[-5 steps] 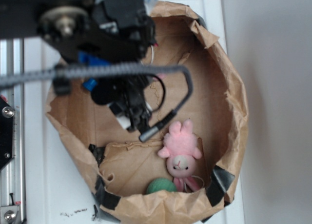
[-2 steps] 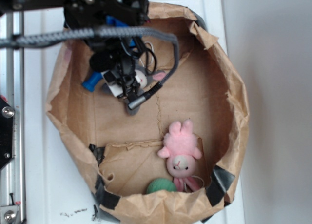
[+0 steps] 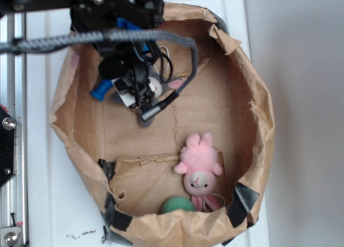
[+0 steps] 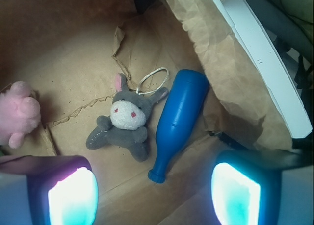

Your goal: Grab the blue bottle.

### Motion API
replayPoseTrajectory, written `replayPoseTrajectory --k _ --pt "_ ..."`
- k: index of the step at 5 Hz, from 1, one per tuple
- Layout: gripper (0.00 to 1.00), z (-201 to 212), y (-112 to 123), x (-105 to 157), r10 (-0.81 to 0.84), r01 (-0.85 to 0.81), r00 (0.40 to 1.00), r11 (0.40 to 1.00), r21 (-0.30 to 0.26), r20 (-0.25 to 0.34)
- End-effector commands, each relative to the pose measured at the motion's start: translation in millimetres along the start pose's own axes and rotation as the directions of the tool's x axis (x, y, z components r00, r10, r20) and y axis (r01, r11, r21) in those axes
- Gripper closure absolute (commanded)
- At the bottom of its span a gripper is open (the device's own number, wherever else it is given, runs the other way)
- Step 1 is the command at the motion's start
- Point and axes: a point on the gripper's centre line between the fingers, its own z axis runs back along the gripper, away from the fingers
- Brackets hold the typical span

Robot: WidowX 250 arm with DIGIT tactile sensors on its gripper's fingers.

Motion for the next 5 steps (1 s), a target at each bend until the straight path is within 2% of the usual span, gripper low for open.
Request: replayPoseTrajectory --k 1,2,3,4,5 --pt "0.00 -40.0 -19.4 3.1 0.018 -0.024 0.997 0.997 0.074 0.079" --pt "0.00 -30.4 -30.7 0.8 0.014 -0.019 0.996 0.998 0.061 0.085" --pt "0.00 -12.9 -41.1 3.5 -0.008 0.009 0.999 1.000 -0.028 0.038" --pt "0.00 -22.9 -43.0 14.7 0.017 -0.017 1.000 0.998 -0.062 0.009" --pt "0.00 -35.0 -45.5 17.3 0.046 -0.045 0.998 0.999 -0.028 0.030"
